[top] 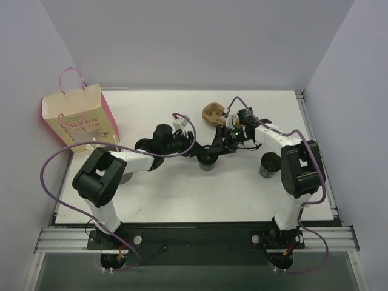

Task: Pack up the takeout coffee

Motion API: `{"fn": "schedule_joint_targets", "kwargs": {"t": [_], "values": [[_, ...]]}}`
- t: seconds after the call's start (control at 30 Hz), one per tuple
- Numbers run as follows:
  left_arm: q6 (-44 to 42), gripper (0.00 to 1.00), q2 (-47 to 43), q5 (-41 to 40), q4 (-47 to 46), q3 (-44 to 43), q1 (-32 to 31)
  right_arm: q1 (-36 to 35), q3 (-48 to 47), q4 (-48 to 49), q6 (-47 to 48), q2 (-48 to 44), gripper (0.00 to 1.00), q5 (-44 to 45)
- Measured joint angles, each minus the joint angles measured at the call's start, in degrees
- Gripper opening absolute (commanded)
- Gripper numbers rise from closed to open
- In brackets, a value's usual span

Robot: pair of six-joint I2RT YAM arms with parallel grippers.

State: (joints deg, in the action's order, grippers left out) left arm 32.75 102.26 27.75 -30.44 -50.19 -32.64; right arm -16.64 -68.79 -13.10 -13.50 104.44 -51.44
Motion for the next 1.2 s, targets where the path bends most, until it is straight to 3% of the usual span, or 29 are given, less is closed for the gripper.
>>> {"fn": "schedule_joint_targets", "kwargs": {"t": [0.2, 0.33, 0.53, 0.8, 1.2], "values": [[0.09, 0.56, 0.07, 0.24, 3.08, -1.6, 0.11, -0.04, 3.48, 4.57, -2.97, -1.57, 0.34, -0.11], [1.22, 0.64, -0.44, 0.02, 6.1, -2.34, 0.44, -0.11, 10.95, 13.42, -9.27, -6.05, 0.34, 1.79], [4.31, 0.67, -2.47, 0.37, 7.56, -0.24, 1.31, -2.67, 19.8, 25.14, -19.96, -11.3, 0.33, 6.51], [9.55, 0.73, -2.97, 1.18, 1.07, 4.72, 2.29, -5.38, 26.51, 34.07, -29.53, -15.34, 0.33, 12.79], [16.72, 0.76, -3.06, 2.16, -8.74, 10.49, 2.8, -7.21, 29.59, 38.27, -34.29, -17.03, 0.31, 16.15]]}}
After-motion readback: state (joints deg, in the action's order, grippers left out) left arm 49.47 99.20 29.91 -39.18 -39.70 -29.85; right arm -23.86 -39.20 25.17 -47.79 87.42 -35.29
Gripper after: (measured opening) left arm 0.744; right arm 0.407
